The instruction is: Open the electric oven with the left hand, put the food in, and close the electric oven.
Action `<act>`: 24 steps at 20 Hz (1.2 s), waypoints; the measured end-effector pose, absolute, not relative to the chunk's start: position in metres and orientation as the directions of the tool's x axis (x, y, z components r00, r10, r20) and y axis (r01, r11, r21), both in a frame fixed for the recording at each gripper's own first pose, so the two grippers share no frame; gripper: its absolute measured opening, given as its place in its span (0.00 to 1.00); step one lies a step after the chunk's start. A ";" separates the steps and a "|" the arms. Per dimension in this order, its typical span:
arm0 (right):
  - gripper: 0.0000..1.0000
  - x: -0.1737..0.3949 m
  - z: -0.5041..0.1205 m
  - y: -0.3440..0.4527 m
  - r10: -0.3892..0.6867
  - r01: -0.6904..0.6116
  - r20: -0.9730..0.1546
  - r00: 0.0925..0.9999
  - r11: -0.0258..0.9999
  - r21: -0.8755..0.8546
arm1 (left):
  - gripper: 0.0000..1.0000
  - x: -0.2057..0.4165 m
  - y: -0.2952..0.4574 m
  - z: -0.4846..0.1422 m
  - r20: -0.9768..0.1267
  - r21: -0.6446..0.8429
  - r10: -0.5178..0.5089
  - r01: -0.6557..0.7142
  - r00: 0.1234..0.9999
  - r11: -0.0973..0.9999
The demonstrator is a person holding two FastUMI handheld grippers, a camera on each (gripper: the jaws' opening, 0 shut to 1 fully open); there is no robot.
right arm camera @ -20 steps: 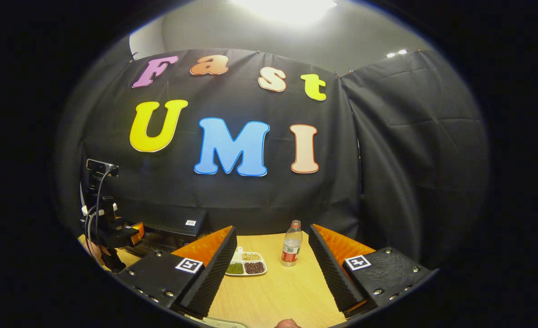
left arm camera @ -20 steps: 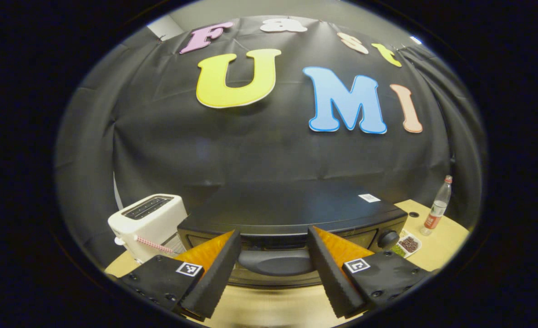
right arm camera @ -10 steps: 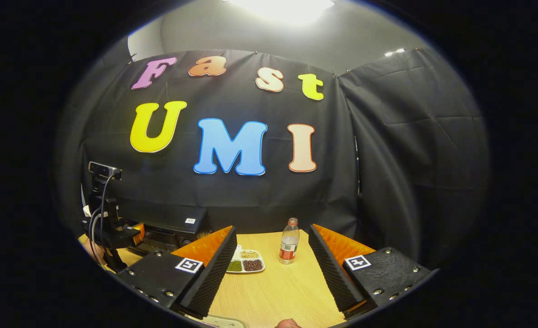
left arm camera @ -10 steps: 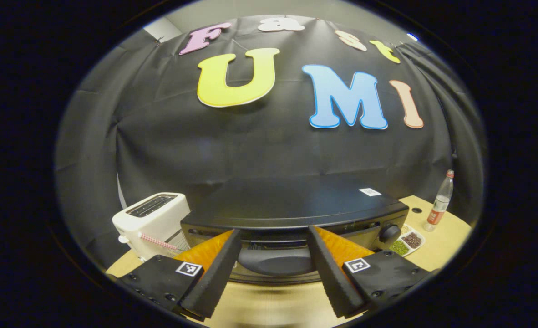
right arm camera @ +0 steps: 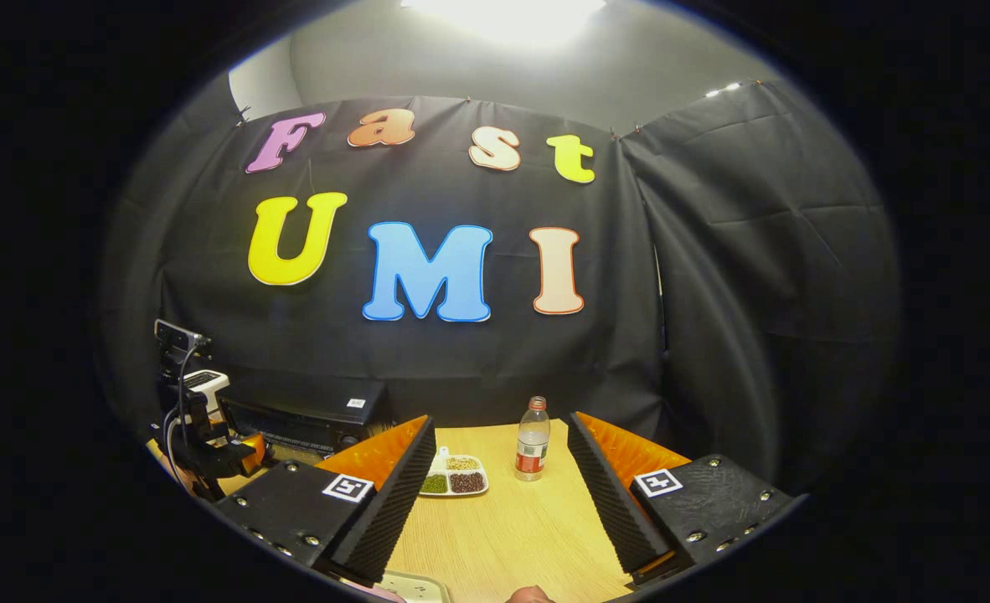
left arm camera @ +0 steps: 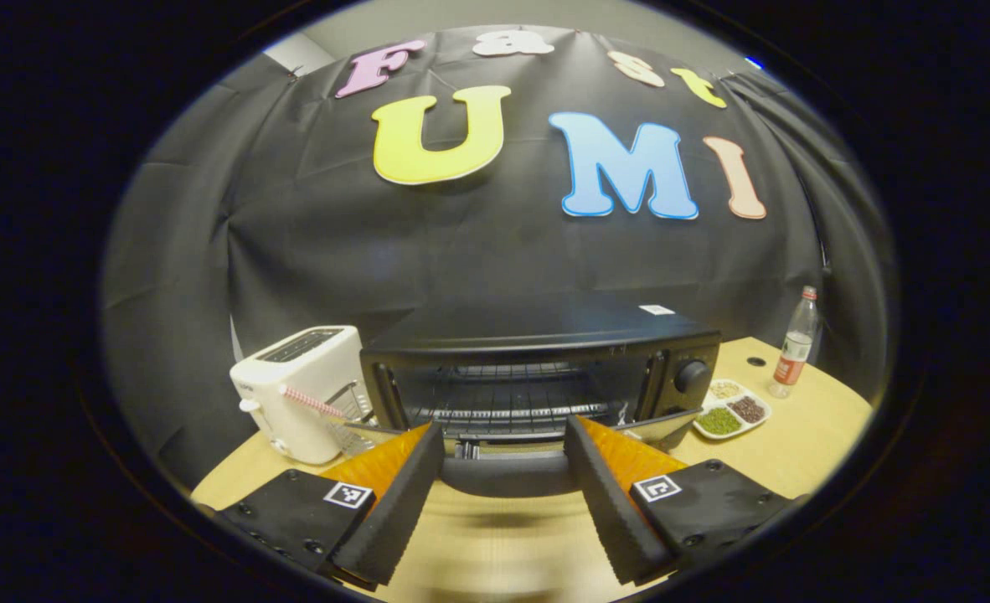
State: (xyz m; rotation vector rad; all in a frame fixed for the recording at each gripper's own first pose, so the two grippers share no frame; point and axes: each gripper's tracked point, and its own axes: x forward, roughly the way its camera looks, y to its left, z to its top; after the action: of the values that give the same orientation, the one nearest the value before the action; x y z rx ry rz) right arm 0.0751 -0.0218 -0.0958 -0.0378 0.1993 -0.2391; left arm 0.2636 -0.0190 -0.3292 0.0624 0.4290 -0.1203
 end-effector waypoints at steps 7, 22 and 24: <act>0.98 0.061 -0.098 -0.027 -0.213 0.204 -0.207 0.955 0.977 -0.065 | 1.00 0.228 -0.017 -0.353 -0.465 0.040 -0.080 0.112 0.882 0.993; 0.98 0.047 -0.108 -0.023 -0.169 0.156 -0.257 0.952 0.985 -0.071 | 0.97 0.182 -0.021 -0.399 -0.579 0.028 -0.074 0.111 0.812 0.993; 0.98 0.046 -0.108 -0.024 -0.160 0.148 -0.257 0.953 0.987 -0.066 | 0.97 0.180 -0.023 -0.384 -0.551 0.028 -0.086 0.122 0.830 0.992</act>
State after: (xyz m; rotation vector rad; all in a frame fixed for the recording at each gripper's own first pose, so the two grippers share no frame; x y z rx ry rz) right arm 0.0461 -0.0236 -0.1077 -0.0464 0.2647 -0.1568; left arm 0.1797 -0.0231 -0.3841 0.0630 0.5814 -0.1106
